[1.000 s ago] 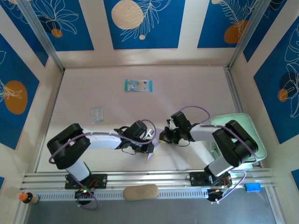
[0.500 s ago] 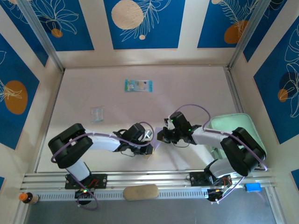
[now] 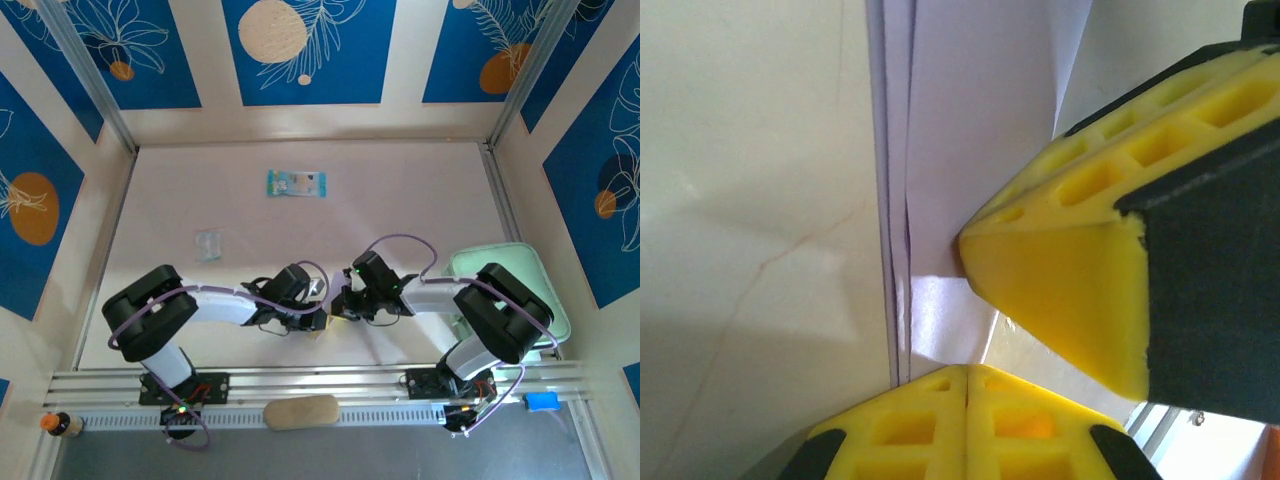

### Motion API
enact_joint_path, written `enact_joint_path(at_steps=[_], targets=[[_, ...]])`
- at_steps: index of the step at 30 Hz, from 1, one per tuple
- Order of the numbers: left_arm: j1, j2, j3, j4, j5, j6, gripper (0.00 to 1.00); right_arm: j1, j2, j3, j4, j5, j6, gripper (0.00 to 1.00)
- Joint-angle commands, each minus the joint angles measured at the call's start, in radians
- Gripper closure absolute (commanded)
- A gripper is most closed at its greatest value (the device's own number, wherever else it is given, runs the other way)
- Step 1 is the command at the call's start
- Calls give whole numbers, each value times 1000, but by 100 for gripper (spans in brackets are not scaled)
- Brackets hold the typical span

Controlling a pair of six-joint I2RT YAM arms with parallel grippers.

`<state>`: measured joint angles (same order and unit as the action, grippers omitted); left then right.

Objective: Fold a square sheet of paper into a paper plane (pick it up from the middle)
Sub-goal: Perform the fifth fold on the wing at the bottom-center of the table.

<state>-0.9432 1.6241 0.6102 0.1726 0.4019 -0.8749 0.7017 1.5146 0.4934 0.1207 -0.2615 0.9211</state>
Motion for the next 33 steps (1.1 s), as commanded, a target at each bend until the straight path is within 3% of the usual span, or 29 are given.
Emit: enact_joint_path(at_steps=[1,5,12,19,33], targets=[[-3,24,-38,-111,-50,-5,100,-58,-1,-26,-29,62,-18,99],[-3,30,-34,-110,-48,-6,100,-97,-35,-15,-15,-3,-55,98],[-3,22,-35,-106,-55,-9,100,-2,-113,-36,-32,11,-41,98],[-3,24,-32,-107,-55,-9,100,29,9,-24,-30,25,-18,99],[-4,29,-36,-111,-54,-6,100,-245,37,57,-64,-27,-108,99]])
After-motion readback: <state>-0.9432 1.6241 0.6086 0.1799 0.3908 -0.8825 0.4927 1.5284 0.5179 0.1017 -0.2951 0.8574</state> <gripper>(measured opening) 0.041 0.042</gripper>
